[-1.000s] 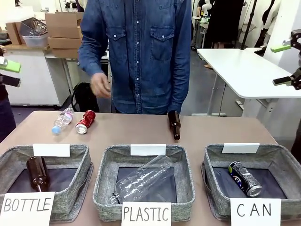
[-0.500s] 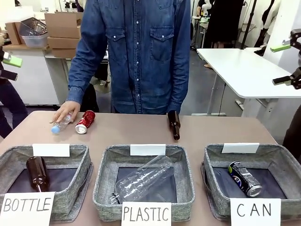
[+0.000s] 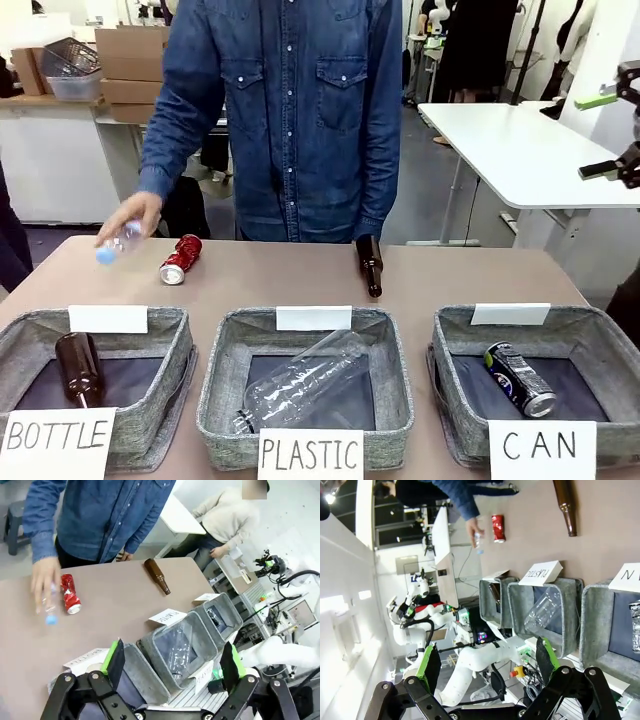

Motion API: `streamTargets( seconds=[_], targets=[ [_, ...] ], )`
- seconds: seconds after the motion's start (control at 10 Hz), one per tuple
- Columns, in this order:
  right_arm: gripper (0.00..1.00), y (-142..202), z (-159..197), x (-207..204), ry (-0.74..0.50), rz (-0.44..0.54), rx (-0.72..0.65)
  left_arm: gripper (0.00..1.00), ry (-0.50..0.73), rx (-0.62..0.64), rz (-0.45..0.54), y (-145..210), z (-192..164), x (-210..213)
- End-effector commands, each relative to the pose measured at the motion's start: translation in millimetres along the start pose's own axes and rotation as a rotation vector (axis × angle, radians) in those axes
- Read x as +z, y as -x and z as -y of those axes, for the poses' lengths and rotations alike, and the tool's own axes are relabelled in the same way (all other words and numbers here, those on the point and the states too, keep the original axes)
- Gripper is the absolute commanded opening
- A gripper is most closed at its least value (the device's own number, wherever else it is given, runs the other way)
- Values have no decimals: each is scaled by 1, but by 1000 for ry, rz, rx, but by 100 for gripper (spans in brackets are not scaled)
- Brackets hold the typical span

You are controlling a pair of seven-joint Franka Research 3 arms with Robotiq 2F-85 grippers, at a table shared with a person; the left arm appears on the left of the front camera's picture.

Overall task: Sort the can waste into the basket.
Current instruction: Pick up the can waste from the table and place it in the right Fabric basket.

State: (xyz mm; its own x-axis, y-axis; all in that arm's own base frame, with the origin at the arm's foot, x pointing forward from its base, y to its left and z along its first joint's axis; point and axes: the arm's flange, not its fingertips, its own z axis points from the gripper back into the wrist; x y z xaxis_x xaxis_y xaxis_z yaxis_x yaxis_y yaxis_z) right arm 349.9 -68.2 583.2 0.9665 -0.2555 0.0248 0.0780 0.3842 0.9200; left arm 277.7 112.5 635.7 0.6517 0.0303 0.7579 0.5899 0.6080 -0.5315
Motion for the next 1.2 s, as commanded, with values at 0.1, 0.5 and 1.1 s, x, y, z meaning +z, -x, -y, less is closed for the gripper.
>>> streamTargets(
  seconds=[0.1,0.5,1.1],
  targets=[
    [100,-1,0,2,7,-8,21,100,-29,22,-14,11,-6,-11],
    [100,-1,0,2,7,-8,21,100,4,57,-101,-4,-25,-38],
    [100,-1,0,2,7,-8,21,100,29,150,-215,-47,-73,-96]
  ],
)
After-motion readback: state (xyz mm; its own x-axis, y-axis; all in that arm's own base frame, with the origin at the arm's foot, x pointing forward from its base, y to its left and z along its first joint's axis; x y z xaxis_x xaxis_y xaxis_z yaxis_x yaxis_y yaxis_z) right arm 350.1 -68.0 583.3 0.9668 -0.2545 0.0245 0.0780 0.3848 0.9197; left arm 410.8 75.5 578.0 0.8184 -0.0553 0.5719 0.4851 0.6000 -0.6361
